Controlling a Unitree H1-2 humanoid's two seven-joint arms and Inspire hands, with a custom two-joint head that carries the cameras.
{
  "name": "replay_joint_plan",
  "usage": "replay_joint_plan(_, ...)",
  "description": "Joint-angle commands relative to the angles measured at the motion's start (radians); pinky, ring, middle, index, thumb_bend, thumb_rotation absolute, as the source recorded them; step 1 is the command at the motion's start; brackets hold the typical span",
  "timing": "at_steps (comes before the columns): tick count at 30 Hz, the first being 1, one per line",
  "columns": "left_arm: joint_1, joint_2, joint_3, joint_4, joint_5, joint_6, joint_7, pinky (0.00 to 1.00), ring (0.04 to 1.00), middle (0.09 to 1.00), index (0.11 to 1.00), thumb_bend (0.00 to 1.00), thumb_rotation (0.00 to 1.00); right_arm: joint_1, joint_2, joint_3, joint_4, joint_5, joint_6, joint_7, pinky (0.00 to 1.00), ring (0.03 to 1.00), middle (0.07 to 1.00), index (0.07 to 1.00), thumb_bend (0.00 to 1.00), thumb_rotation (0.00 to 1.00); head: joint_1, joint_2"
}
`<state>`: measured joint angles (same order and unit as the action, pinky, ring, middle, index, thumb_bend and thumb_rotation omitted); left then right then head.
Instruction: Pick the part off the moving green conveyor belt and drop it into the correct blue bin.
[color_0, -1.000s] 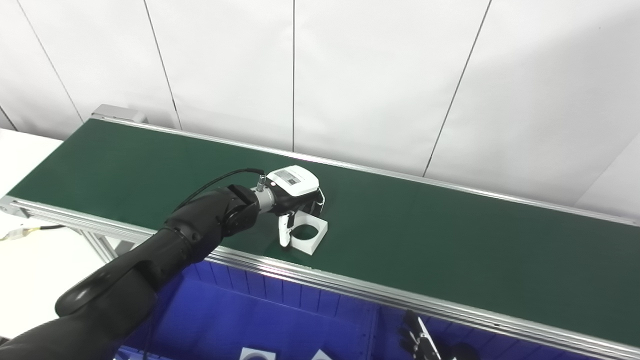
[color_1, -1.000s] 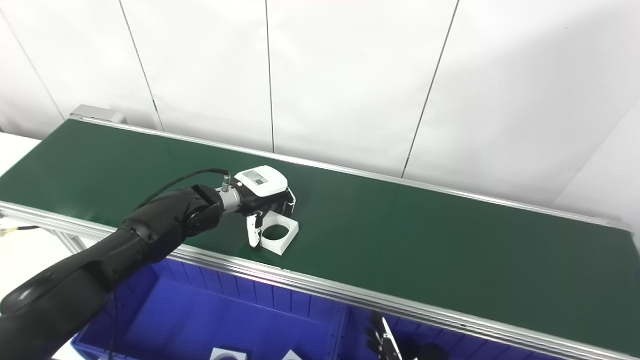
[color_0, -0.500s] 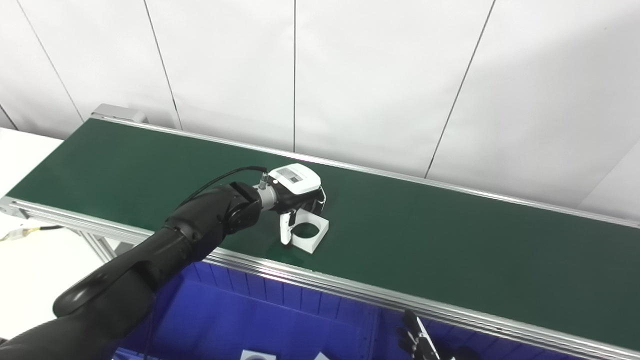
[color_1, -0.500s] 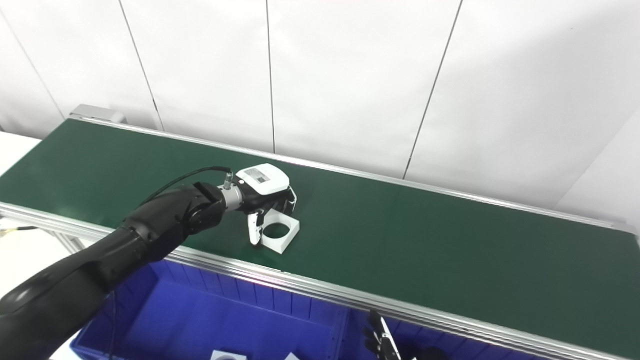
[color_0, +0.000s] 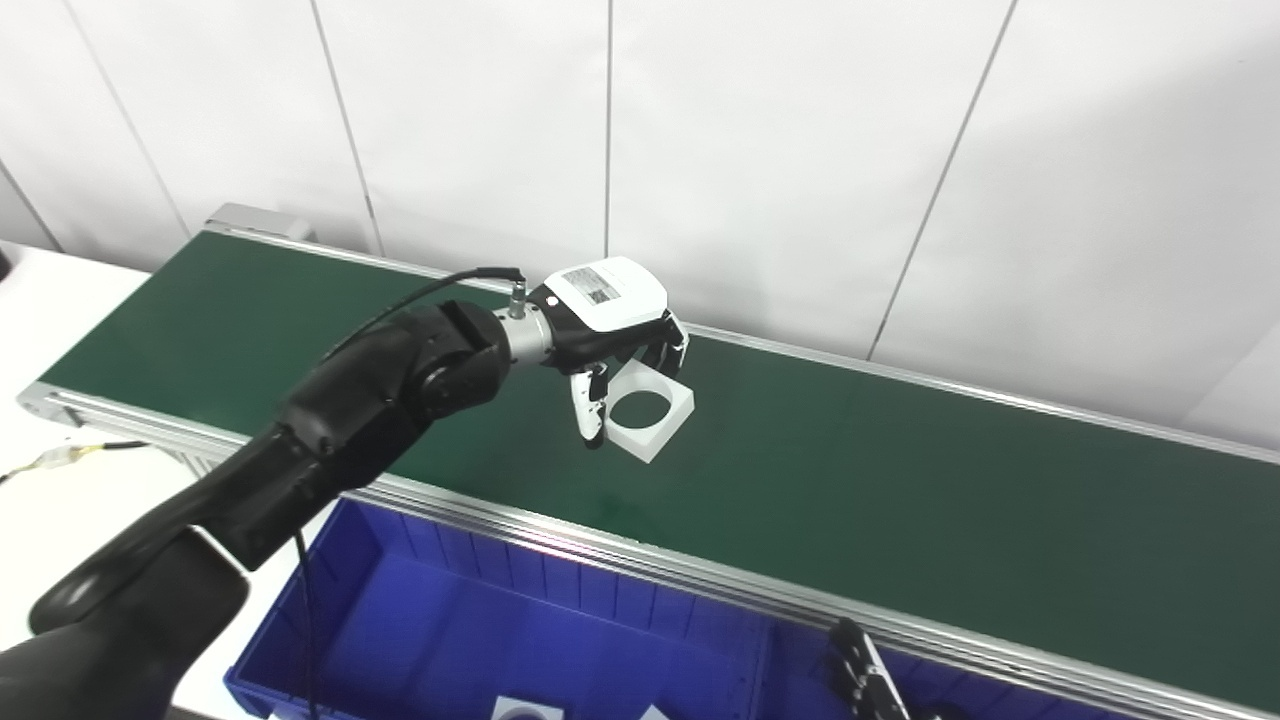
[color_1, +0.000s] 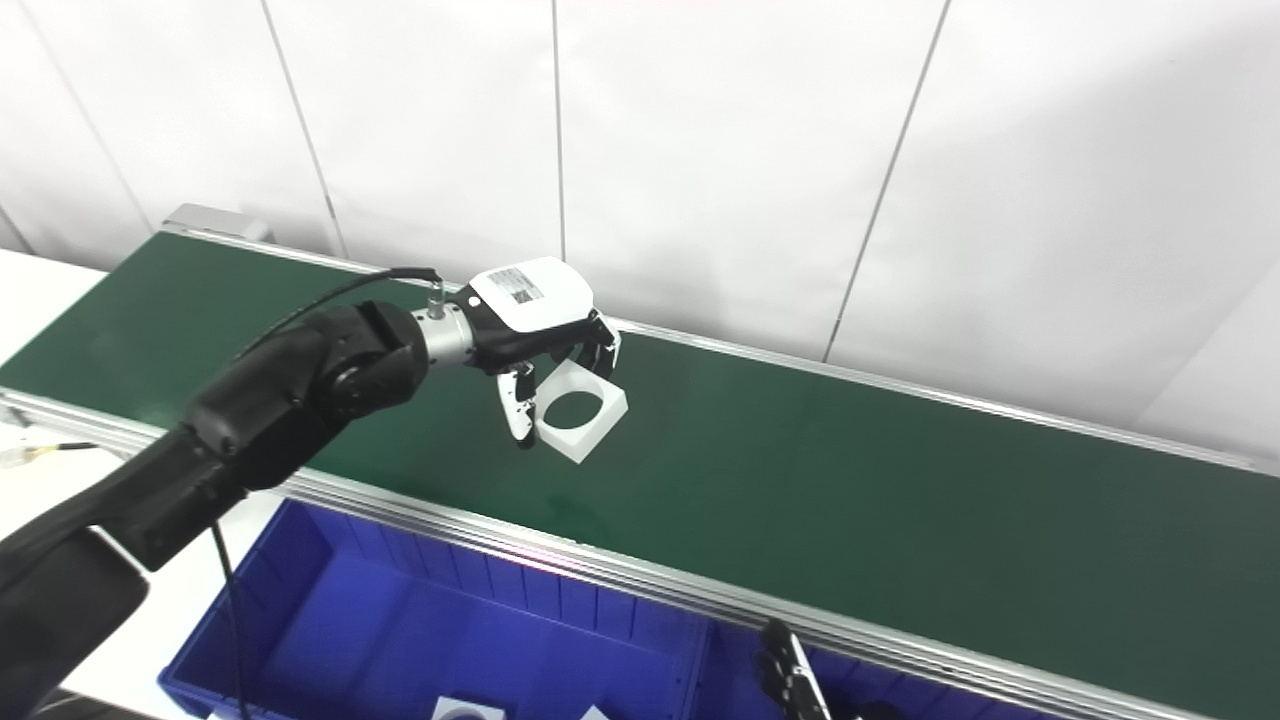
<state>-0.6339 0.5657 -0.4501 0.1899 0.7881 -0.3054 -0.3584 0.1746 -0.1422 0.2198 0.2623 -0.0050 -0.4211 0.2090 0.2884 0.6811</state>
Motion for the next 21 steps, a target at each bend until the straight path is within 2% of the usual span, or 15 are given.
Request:
replay_joint_plan(1, -0.002, 0.045, 0.038, -0.07, -0.032, 0.009, -0.025, 0.34, 0.401, 0.437, 0.521, 0.52, 0.0, -0.015, -0.003, -0.011, -0.038, 0.023, -0.048, 0.016, 0.94, 0.944, 0.982, 1.0, 0.83, 0.92, 0.012, 0.016)
replay_joint_plan(3, 0.028, 0.06, 0.058, -0.121, -0.047, 0.024, -0.056, 0.36, 0.404, 0.433, 0.524, 0.52, 0.0, -0.022, -0.005, -0.017, -0.04, 0.026, -0.047, 0.019, 0.93, 0.939, 0.976, 0.995, 0.85, 0.91, 0.026, 0.034)
replay_joint_plan(6, 0.081, 0.084, 0.09, -0.195, -0.063, 0.036, -0.093, 0.44, 0.475, 0.486, 0.491, 0.52, 0.0, -0.031, -0.01, -0.025, -0.048, 0.027, -0.044, 0.024, 0.9, 0.931, 0.968, 0.995, 0.86, 0.92, 0.046, 0.061)
replay_joint_plan(11, 0.171, 0.118, 0.138, -0.273, -0.088, 0.023, -0.105, 0.4, 0.438, 0.464, 0.506, 0.52, 0.0, -0.045, -0.019, -0.036, -0.069, 0.032, -0.026, 0.03, 0.9, 0.934, 0.971, 0.995, 0.86, 0.91, 0.105, 0.097)
replay_joint_plan(14, 0.216, 0.136, 0.16, -0.306, -0.104, 0.028, -0.124, 0.36, 0.412, 0.445, 0.515, 0.52, 0.0, -0.055, -0.025, -0.045, -0.066, 0.036, -0.026, 0.031, 0.89, 0.929, 0.969, 0.994, 0.87, 0.92, 0.136, 0.1)
replay_joint_plan(18, 0.27, 0.151, 0.173, -0.346, -0.089, 0.042, -0.159, 0.4, 0.462, 0.49, 0.485, 0.52, 0.0, -0.066, -0.031, -0.055, -0.048, 0.052, -0.037, 0.044, 0.9, 0.929, 0.972, 0.999, 0.87, 0.91, 0.151, 0.093)
replay_joint_plan(21, 0.31, 0.15, 0.176, -0.358, -0.074, 0.035, -0.16, 0.4, 0.467, 0.505, 0.473, 0.52, 0.0, -0.068, -0.035, -0.058, -0.04, 0.06, -0.041, 0.053, 0.91, 0.935, 0.976, 1.0, 0.87, 0.91, 0.157, 0.086)
